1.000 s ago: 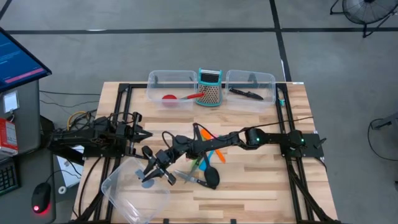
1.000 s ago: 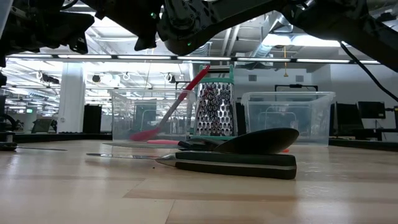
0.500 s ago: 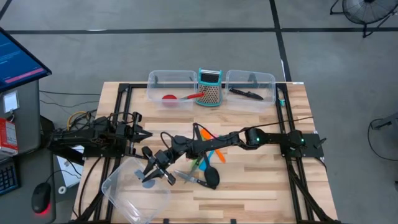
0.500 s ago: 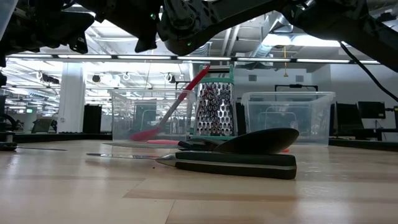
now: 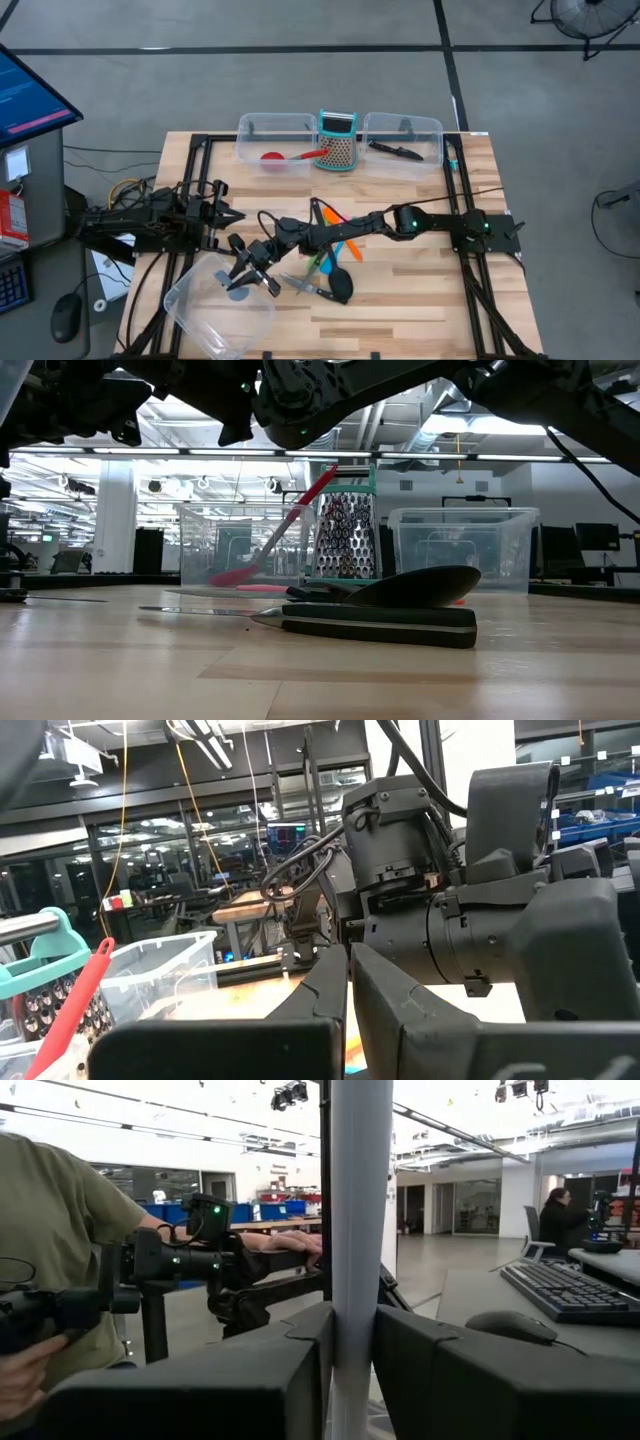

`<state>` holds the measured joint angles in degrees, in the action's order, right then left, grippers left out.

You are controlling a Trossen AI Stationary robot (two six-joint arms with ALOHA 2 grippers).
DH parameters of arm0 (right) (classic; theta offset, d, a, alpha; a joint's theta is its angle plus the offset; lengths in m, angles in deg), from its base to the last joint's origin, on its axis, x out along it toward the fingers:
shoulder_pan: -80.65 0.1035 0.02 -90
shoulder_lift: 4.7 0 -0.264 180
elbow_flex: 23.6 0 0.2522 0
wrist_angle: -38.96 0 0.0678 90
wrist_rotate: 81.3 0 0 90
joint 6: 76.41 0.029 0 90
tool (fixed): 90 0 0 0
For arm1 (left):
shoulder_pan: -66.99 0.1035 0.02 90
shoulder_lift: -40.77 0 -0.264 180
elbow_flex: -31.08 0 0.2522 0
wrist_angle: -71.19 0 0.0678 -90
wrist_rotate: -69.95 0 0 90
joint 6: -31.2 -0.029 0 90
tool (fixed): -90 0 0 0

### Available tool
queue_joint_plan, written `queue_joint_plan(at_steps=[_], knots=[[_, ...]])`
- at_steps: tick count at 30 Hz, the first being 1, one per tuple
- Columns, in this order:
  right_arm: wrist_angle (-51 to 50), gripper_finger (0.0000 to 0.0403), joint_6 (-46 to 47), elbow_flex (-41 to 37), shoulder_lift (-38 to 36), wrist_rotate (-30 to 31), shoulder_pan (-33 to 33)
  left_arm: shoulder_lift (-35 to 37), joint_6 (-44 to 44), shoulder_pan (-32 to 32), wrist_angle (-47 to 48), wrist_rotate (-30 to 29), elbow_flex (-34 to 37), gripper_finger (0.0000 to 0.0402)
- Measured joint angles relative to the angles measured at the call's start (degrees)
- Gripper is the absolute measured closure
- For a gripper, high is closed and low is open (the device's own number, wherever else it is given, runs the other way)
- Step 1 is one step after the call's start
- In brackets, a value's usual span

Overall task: Pick & Place Kitchen Items
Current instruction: Put the grey serving spoon into the bottom transparent bin

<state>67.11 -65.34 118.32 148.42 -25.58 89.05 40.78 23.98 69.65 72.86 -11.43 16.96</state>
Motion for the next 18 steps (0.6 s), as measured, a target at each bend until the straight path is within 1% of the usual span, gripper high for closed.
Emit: queue_joint_plan(at_steps=[3,12,18], knots=[[-0.15,0.0334,0.1,0.02,0.0,0.02,0.0,0.0,0.02,0.0,0.0,0.0,0.0,0.0399],[-0.35,0.0274,0.44,0.02,0.0,0.04,-0.2,0.0,0.0,0.0,0.0,0.02,0.0,0.0399],[-1.8,0.0257,0.98,0.02,-0.15,1.61,-0.64,0.0,0.01,0.0,0.0,0.0,0.0,0.0399]])
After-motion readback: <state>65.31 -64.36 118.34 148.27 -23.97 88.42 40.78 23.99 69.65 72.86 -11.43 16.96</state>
